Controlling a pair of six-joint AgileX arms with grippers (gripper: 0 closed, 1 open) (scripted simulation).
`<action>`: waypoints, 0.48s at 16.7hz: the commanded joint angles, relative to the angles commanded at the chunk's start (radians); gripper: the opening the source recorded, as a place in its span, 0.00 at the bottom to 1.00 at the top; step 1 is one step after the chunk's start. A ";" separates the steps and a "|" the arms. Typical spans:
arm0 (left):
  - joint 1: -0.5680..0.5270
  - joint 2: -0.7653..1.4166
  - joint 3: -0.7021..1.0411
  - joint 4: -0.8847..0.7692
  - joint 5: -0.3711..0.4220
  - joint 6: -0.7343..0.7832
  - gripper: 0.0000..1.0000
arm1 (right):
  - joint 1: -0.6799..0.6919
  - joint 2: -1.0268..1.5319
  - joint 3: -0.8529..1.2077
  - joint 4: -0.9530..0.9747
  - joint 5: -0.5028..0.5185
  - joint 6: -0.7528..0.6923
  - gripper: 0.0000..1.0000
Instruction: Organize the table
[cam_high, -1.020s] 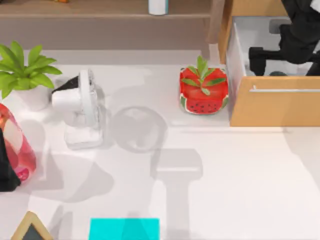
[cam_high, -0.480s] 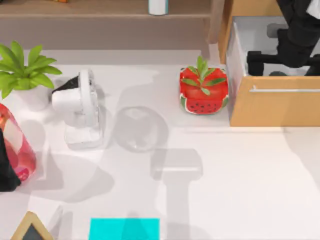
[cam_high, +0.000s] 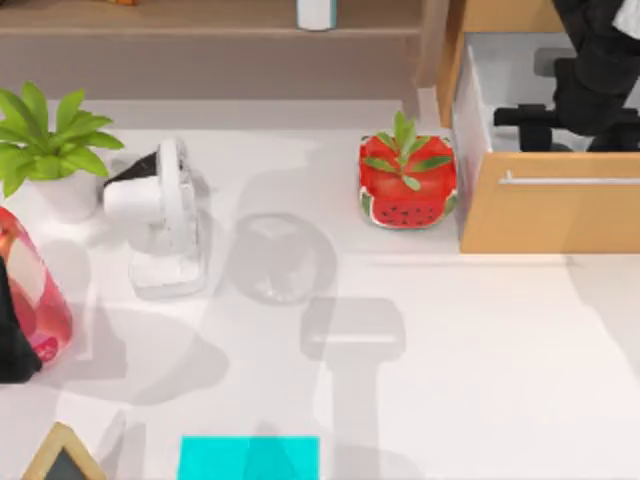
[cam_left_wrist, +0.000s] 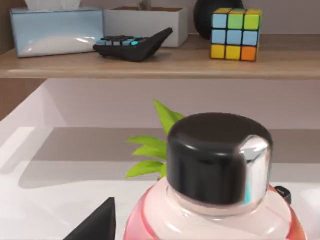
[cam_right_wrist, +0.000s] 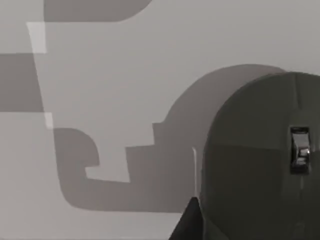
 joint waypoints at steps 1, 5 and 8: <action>0.000 0.000 0.000 0.000 0.000 0.000 1.00 | 0.000 0.000 0.000 0.000 0.000 0.000 0.25; 0.000 0.000 0.000 0.000 0.000 0.000 1.00 | 0.000 0.000 0.000 0.000 0.000 0.000 0.00; 0.000 0.000 0.000 0.000 0.000 0.000 1.00 | 0.000 0.000 0.000 0.000 0.000 0.000 0.00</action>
